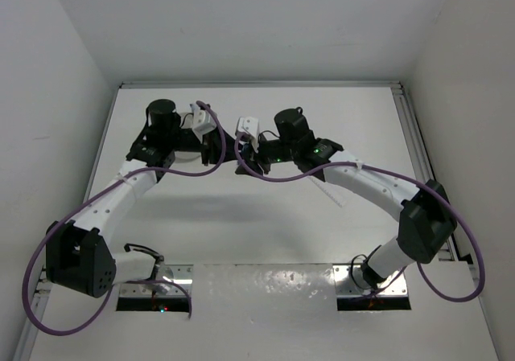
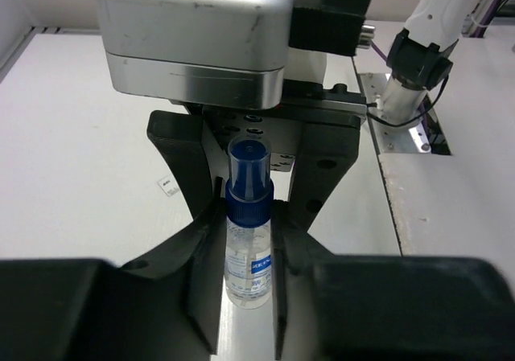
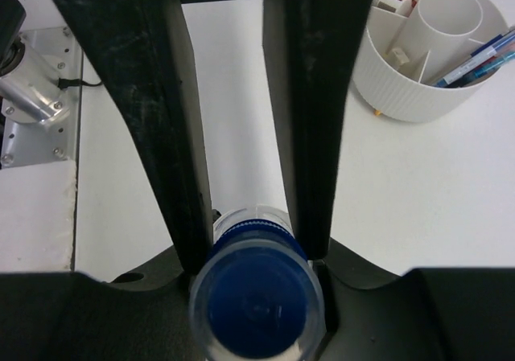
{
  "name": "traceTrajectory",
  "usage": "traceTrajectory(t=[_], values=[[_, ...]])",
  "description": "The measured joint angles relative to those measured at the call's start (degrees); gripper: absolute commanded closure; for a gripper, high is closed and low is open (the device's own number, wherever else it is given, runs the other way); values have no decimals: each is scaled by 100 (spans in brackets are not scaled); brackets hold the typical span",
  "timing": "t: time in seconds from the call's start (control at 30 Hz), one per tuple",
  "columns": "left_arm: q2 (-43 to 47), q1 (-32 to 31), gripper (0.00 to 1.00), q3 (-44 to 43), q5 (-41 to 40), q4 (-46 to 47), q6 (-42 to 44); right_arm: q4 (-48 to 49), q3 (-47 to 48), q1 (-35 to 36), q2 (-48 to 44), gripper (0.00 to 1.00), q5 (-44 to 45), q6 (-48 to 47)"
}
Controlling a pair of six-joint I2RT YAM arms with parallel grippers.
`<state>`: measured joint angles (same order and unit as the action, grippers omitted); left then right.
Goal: Sort the stationery into containers
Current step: Place the stationery in the storage box.
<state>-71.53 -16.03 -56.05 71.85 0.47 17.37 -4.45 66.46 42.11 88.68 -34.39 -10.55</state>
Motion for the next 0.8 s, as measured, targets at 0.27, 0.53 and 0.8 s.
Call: traceTrajectory(t=[0.27,0.53,0.8], values=[[0,-44,100,68,-111,278,-245,4,2,-4,0,100,83,4],[0,-44,100,107,-284,446,-422,63,-7,-9,0,100,214,24],[0,-28,100,116,-317,570,-503,280,-127,-7,-68,86,334,94]])
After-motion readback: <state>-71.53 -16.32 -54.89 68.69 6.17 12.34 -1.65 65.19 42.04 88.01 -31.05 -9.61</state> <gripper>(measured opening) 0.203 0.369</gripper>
